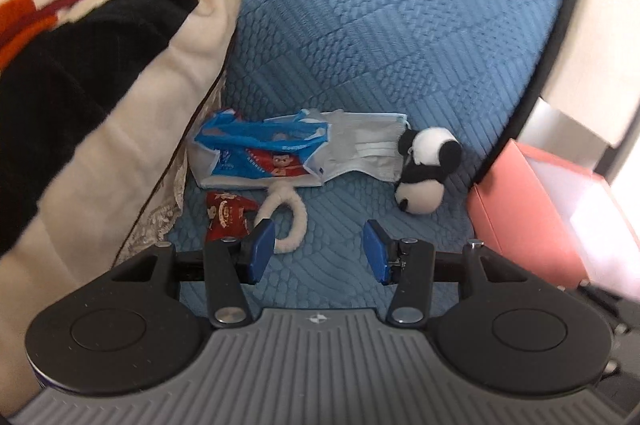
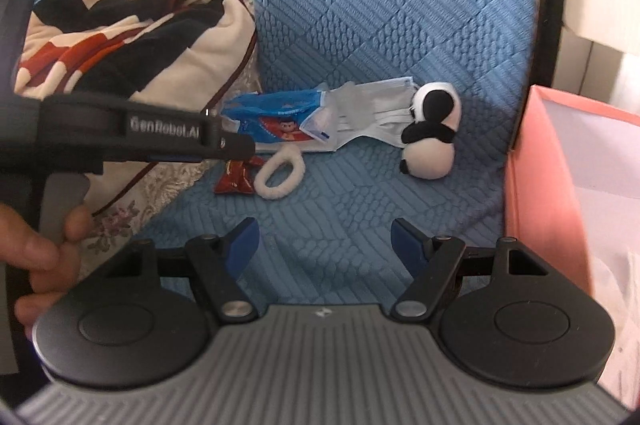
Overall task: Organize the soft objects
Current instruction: 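Move both grippers down toward the white hair tie and red snack packet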
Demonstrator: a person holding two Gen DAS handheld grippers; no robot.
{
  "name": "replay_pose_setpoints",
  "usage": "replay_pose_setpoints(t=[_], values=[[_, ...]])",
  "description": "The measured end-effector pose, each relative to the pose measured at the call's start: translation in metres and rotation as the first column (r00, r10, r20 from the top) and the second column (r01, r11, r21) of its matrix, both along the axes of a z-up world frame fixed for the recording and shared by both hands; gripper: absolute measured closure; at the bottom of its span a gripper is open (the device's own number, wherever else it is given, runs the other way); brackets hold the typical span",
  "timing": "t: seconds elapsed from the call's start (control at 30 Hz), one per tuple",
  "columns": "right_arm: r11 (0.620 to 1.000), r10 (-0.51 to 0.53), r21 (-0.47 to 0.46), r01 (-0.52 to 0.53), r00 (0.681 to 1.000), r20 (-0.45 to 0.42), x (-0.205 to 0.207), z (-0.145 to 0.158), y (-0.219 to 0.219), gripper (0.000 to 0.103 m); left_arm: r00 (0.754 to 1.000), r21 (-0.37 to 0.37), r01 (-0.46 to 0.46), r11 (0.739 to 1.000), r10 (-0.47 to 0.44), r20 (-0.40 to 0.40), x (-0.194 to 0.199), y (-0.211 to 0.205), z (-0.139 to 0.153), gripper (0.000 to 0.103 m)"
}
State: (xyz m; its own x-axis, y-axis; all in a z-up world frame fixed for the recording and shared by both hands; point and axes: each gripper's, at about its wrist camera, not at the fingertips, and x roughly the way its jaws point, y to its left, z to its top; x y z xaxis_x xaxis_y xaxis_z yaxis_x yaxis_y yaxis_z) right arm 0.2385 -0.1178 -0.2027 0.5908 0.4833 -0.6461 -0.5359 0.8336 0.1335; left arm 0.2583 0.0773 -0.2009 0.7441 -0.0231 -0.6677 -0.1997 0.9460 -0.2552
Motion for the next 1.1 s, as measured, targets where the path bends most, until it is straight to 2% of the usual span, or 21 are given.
replay_pose_setpoints(t=[0.13, 0.4, 0.5, 0.63, 0.73, 0.83, 1.0, 1.07, 1.1], values=[[0.999, 0.025, 0.026, -0.024, 0.999, -0.042, 0.017, -0.009, 0.007, 0.028, 0.998, -0.046, -0.063, 0.997, 0.062, -0.022, 0.017, 0.014, -0.009, 0.048], [0.995, 0.091, 0.037, -0.087, 0.991, -0.101, 0.049, -0.026, 0.029, 0.029, 0.974, -0.053, -0.182, 0.982, 0.172, -0.146, 0.048, 0.033, -0.034, 0.048], [0.992, 0.121, 0.040, -0.117, 0.986, -0.119, 0.058, -0.033, 0.042, 0.033, 0.964, -0.065, -0.203, 0.977, 0.188, -0.189, 0.056, 0.039, -0.043, 0.048], [0.981, 0.192, 0.008, -0.192, 0.976, -0.099, 0.062, -0.041, 0.063, 0.039, 0.948, -0.043, -0.235, 0.971, 0.220, -0.230, 0.065, 0.041, -0.050, 0.051], [0.974, 0.225, -0.006, -0.226, 0.970, -0.093, 0.067, -0.045, 0.073, 0.041, 0.945, -0.038, -0.249, 0.968, 0.234, -0.227, 0.072, 0.043, -0.052, 0.053], [0.972, 0.232, -0.013, -0.235, 0.966, -0.114, 0.076, -0.052, 0.078, 0.051, 0.940, -0.029, -0.269, 0.963, 0.256, -0.225, 0.077, 0.046, -0.055, 0.053], [0.964, 0.263, -0.006, -0.265, 0.959, -0.109, 0.085, -0.060, 0.087, 0.054, 0.919, -0.068, -0.328, 0.942, 0.302, -0.253, 0.079, 0.059, -0.061, 0.054], [0.960, 0.279, -0.005, -0.281, 0.955, -0.102, 0.089, -0.062, 0.092, 0.069, 0.911, -0.077, -0.349, 0.934, 0.318, -0.264, 0.079, 0.064, -0.062, 0.057], [0.958, 0.285, -0.006, -0.287, 0.953, -0.099, 0.091, -0.064, 0.094, 0.069, 0.907, -0.084, -0.355, 0.931, 0.322, -0.270, 0.078, 0.066, -0.063, 0.058]])
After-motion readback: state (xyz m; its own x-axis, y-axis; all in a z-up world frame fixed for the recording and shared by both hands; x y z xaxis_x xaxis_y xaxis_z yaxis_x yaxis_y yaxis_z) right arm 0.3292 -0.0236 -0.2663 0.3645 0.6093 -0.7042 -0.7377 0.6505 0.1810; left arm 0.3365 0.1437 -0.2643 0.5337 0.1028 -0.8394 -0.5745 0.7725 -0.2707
